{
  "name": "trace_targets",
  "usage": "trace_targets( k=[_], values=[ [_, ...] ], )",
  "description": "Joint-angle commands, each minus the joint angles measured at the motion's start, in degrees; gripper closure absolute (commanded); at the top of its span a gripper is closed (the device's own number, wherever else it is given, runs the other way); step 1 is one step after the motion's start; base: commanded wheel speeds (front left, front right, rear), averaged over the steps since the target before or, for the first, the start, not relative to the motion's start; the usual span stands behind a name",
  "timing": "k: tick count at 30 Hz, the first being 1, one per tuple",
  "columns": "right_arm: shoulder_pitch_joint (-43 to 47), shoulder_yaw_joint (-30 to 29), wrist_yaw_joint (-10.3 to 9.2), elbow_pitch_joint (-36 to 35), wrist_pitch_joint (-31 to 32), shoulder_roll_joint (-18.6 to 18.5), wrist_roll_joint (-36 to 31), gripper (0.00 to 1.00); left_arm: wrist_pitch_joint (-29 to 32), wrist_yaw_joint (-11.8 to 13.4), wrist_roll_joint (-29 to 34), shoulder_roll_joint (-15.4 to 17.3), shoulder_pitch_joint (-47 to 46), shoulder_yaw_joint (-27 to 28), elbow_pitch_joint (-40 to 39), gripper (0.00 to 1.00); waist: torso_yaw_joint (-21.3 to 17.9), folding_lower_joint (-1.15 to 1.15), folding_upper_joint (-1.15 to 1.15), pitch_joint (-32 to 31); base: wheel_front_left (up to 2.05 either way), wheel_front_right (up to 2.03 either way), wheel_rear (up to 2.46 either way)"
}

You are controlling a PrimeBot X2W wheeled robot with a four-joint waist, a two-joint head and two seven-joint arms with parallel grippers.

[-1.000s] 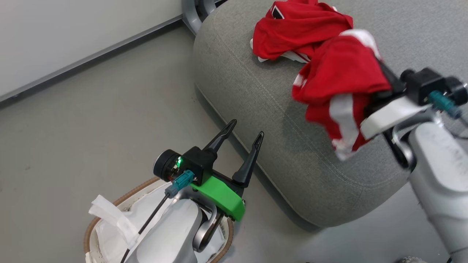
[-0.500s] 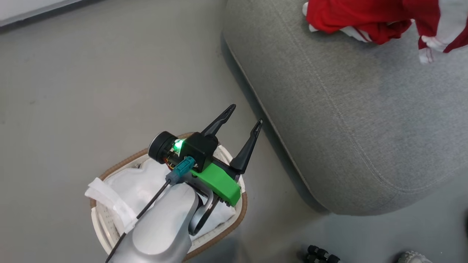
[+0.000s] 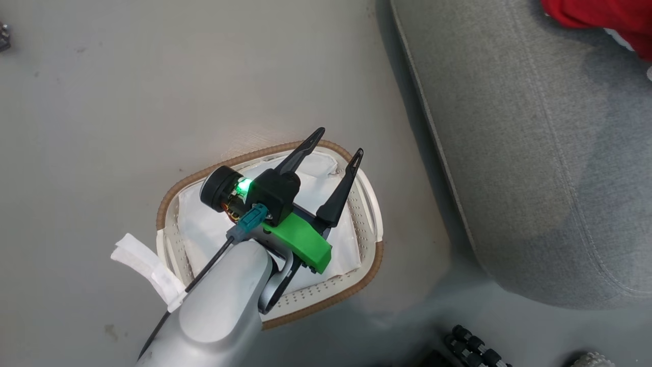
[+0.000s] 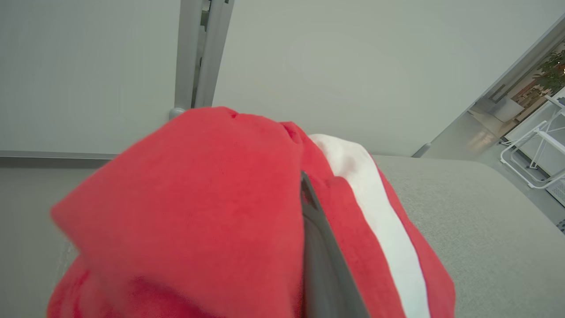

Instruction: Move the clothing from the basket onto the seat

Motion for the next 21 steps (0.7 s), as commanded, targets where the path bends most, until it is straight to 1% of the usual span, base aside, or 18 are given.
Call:
trace_targets(
  k=[1, 2, 3, 4, 9, 12, 16, 21],
  values=[
    [1.58, -1.21, -0.08, 1.15, -0.02, 0.00, -0.40, 1.00, -0.04, -0.17, -0.15, 0.37, 0.16, -0.10, 0.04, 0.00, 2.53, -0.01, 0.43, 2.23, 0.00, 0.00, 0.00],
    [2.05, -1.99, -0.08, 1.63, -0.02, 0.20, -0.89, 0.98, -0.04, -0.17, -0.28, 0.36, 0.32, -0.13, 0.10, 0.00, 2.63, -0.01, 0.43, 2.11, 0.00, 0.00, 0.00],
    [2.82, -2.77, -0.08, 1.97, -0.01, 0.62, -1.49, 0.37, -0.04, -0.17, -0.40, 0.37, 0.50, -0.14, 0.23, 0.00, 2.71, -0.01, 0.43, 1.88, 0.00, 0.00, 0.00],
    [3.49, -3.32, -0.08, 2.04, -0.01, 1.07, -1.84, 0.00, -0.04, -0.17, -0.47, 0.36, 0.65, -0.03, 0.33, 0.00, 2.74, -0.01, 0.43, 1.60, 0.00, 0.00, 0.00],
    [8.23, -7.00, -0.08, 0.41, -0.01, 2.40, -3.27, 0.00, -0.04, -0.17, -1.11, -0.14, 2.04, 0.90, 0.38, 0.00, 2.26, -0.01, 0.43, -1.03, 0.00, 0.00, 0.00],
    [10.53, -8.17, -0.08, -1.43, -0.02, 3.46, -3.62, 0.00, -0.04, -0.17, -1.33, -0.29, 2.76, 1.03, 0.51, 0.00, 1.87, -0.01, 0.43, -3.01, 0.00, 0.00, 0.00],
    [14.50, -8.46, -0.08, -4.57, -0.01, 4.35, -3.26, 0.00, -0.03, -0.17, -1.67, -0.59, 4.32, 1.94, 1.05, 0.00, 1.52, -0.01, 0.43, -6.68, 0.00, 0.00, 0.00],
    [20.56, -7.42, -0.08, -9.25, -0.01, 5.51, -1.65, 0.00, -0.03, -0.17, -1.65, -1.08, 7.36, 5.88, 1.19, 0.00, 1.55, -0.01, 0.43, -12.00, 0.00, 0.00, 0.00]
  ],
)
